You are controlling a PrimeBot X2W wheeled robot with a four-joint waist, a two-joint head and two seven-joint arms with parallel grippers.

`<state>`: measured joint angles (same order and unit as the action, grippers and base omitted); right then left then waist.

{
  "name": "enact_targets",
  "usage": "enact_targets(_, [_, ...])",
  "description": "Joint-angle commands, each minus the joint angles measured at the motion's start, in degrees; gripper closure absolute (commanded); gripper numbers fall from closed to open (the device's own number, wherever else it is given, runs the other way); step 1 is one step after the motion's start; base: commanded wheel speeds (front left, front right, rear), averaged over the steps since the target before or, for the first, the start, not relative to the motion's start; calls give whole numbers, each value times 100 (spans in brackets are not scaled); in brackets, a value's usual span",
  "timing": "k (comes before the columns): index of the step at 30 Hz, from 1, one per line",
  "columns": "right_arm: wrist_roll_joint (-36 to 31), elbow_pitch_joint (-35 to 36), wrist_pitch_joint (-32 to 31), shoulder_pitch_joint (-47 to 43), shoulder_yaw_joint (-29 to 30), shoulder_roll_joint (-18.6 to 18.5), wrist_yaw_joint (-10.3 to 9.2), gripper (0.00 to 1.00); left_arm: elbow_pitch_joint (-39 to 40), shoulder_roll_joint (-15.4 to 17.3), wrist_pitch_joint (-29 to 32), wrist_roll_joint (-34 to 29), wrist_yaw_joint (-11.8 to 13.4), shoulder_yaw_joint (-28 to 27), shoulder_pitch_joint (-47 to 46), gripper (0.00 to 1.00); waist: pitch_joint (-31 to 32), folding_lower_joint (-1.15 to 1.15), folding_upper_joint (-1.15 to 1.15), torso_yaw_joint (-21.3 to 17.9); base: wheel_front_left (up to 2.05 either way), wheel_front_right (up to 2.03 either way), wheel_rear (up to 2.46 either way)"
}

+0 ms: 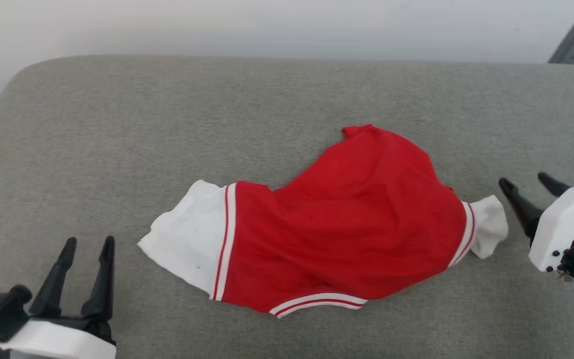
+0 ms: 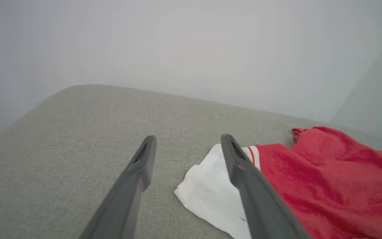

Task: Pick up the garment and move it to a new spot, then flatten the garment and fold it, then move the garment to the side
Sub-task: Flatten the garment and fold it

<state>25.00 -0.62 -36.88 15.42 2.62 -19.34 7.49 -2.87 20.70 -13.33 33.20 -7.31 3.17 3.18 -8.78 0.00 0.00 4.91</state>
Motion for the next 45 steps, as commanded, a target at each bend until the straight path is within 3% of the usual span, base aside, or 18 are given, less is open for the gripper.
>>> enact_targets(1, [-83,131,120,-68,78,85,0,0,-19,90,88,101,-13,63,-97,0,-45,0,0,-100,0,0,0])
enact_targets(11, [-770,883,1809,-300,354,748,0,0,-208,608,1033,444,-13,488,-531,0,-197,0,0,-479,0,0,0])
enact_targets(24, [-1406,849,3850,-688,317,1468,0,0,-755,1140,3016,765,288,751,-1011,0,-399,0,0,-877,0,0,0])
enact_targets(32, [-1393,607,4323,-887,102,1597,0,0,-1027,1371,4086,818,602,886,-1351,0,-531,0,0,-1047,0,0,0])
enact_targets(39, [-1435,533,4311,-835,70,1630,0,0,-1317,1288,4816,825,706,1163,-1768,0,-712,0,0,-1091,0,0,0])
enact_targets(40, [-1443,528,4295,-819,67,1631,0,0,-1348,1265,4881,843,685,1206,-1820,27,-730,0,0,-1096,0,0,0])
enact_targets(41, [-1443,528,4295,-819,67,1631,0,0,-1348,1265,4881,843,685,1206,-1820,27,-730,0,0,-1096,0,0,0])
enact_targets(42, [-1456,529,4291,-803,57,1631,0,0,-1388,1257,4925,844,660,1240,-1859,81,-743,0,0,-1099,0,0,0])
enact_targets(43, [-1453,533,4295,-791,57,1632,0,0,-1417,1247,4940,850,661,1246,-1895,100,-757,0,0,-1102,0,0,0])
enact_targets(45, [-1452,525,4278,-793,62,1635,0,0,-1458,1242,5019,900,640,1262,-1934,100,-775,0,0,-1102,0,0,0])
